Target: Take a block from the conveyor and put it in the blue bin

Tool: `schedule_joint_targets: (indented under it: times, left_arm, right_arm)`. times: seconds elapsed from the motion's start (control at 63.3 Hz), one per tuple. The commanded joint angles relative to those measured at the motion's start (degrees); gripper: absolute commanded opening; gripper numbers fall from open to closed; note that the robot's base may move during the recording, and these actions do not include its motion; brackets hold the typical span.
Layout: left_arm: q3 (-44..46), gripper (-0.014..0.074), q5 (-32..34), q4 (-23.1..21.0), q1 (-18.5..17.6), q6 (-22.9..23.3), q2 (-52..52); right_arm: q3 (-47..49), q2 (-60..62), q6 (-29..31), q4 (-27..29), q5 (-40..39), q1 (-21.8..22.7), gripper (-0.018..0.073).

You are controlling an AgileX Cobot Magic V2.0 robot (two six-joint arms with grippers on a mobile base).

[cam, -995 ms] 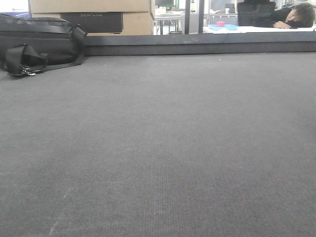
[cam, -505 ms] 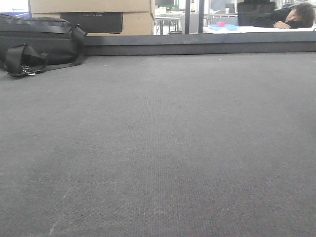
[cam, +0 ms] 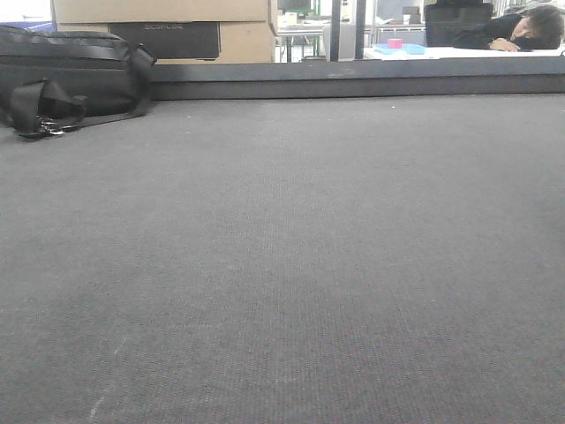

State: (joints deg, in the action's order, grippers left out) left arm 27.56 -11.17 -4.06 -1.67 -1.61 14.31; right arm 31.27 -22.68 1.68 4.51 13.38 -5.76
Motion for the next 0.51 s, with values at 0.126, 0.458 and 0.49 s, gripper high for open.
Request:
schedule_joint_targets:
  times: [0.126,0.458,0.49]
  left_arm:
    - [-0.08,-0.0111,1.43,-0.1,-0.32,0.28,-0.32]
    - [-0.08,-0.0111,1.43,-0.1,-0.32,0.28,-0.32]
    - [-0.08,-0.0111,1.43,-0.1,-0.32,0.28,-0.32]
  right_arm:
    - [-0.02,0.25,0.32,-0.11,-0.72,-0.08,-0.0162]
    - [-0.02,0.25,0.32,-0.11,-0.72,-0.08,-0.0162]
    - [-0.02,0.25,0.32,-0.11,-0.72,-0.08,-0.0162]
